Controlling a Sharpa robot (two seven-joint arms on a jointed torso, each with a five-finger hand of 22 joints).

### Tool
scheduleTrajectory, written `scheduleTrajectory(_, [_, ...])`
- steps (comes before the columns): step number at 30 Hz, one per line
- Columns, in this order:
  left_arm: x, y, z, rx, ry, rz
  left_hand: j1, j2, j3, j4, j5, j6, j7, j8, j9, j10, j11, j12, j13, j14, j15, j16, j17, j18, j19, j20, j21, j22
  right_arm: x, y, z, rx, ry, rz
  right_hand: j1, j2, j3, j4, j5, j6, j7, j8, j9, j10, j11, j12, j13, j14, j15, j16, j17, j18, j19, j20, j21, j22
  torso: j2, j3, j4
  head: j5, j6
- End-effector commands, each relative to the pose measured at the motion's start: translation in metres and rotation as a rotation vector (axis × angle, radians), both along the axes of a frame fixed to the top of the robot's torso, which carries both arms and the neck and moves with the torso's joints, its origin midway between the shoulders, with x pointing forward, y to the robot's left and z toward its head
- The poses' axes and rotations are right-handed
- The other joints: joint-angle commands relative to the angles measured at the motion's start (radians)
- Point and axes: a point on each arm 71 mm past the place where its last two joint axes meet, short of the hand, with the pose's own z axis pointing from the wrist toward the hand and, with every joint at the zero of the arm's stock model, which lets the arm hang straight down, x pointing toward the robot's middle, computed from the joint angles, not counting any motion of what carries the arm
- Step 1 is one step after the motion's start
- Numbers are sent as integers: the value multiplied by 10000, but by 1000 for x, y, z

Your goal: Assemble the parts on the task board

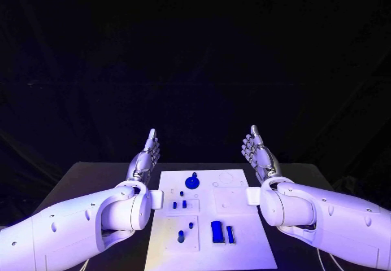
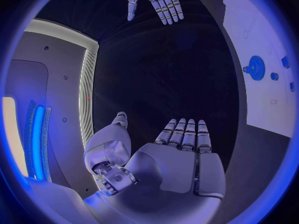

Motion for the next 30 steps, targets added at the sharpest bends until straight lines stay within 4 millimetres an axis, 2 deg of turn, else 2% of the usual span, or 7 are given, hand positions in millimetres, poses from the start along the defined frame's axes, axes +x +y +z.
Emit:
scheduleTrajectory(1, [0, 0, 3, 43, -267, 135, -846, 3, -107, -2, -141, -580, -17, -67, -14, -624, -10, -58, -11, -584, -7, -66, -26, -223, -507, -82, -60, -44, 0, 0, 2, 2, -192, -74, -751, 3, -285, 0, -50, -583, -22, -52, -13, -635, -7, -39, -15, -665, 1, -38, -67, -214, -527, -38, -48, -498, 4, 1, 4, -1, -2])
scheduleTrajectory(9, [0, 0, 3, 43, -267, 135, -1361, 3, -107, -2, -141, -929, -17, -67, -14, -1009, -10, -58, -11, -933, -7, -66, -26, -223, -828, -82, -60, -44, 0, 0, 2, 2, -192, -74, -1223, 3, -285, 0, -50, -946, -22, -52, -13, -1060, -7, -39, -15, -1110, 1, -38, -67, -214, -858, -38, -48, -498, 4, 1, 4, -1, -2])
scheduleTrajectory(10, [0, 0, 3, 43, -267, 135, -1410, 3, -107, -2, -141, -955, -17, -67, -14, -1030, -10, -58, -11, -977, -7, -66, -26, -223, -831, -82, -60, -44, 0, 0, 2, 2, -192, -74, -1433, 3, -285, 0, -50, -1110, -22, -52, -13, -1231, -7, -39, -15, -1287, 1, -38, -67, -214, -1632, -38, -48, -498, 4, 1, 4, -1, -2])
scheduleTrajectory(12, [0, 0, 3, 43, -267, 135, -1523, 3, -107, -2, -141, -1031, -17, -67, -14, -1129, -10, -58, -11, -1034, -7, -66, -26, -223, -918, -82, -60, -44, 0, 0, 2, 2, -192, -74, -2333, 3, -285, 0, -50, -1830, -22, -52, -13, -1984, -7, -39, -15, -2070, 1, -38, -67, -214, -1632, -38, -48, -498, 4, 1, 4, -1, -2])
scheduleTrajectory(15, [0, 0, 3, 43, -267, 135, -1844, 3, -107, -2, -141, -1816, -17, -67, -14, -1967, -10, -58, -11, -1844, -7, -66, -26, -223, -1619, -82, -60, -44, 0, 0, 2, 2, -192, -74, -2333, 3, -285, 0, -50, -1830, -22, -52, -13, -1984, -7, -39, -15, -2070, 1, -38, -67, -214, -1632, -38, -48, -498, 4, 1, 4, -1, -2])
scheduleTrajectory(16, [0, 0, 3, 43, -267, 135, -2655, 3, -107, -2, -141, -1816, -17, -67, -14, -1967, -10, -58, -11, -1844, -7, -66, -26, -223, -1619, -82, -60, -44, 0, 0, 2, 2, -192, -74, -2333, 3, -285, 0, -50, -1830, -22, -52, -13, -1984, -7, -39, -15, -2070, 1, -38, -67, -214, -1632, -38, -48, -498, 4, 1, 4, -1, -2])
scheduleTrajectory(30, [0, 0, 3, 43, -267, 135, -2655, 3, -107, -2, -141, -1816, -17, -67, -14, -1967, -10, -58, -11, -1844, -7, -66, -26, -223, -1619, -82, -60, -44, 0, 0, 2, 2, -192, -74, -2333, 3, -285, 0, -50, -1830, -22, -52, -13, -1984, -7, -39, -15, -2070, 1, -38, -67, -214, -1632, -38, -48, -498, 4, 1, 4, -1, -2])
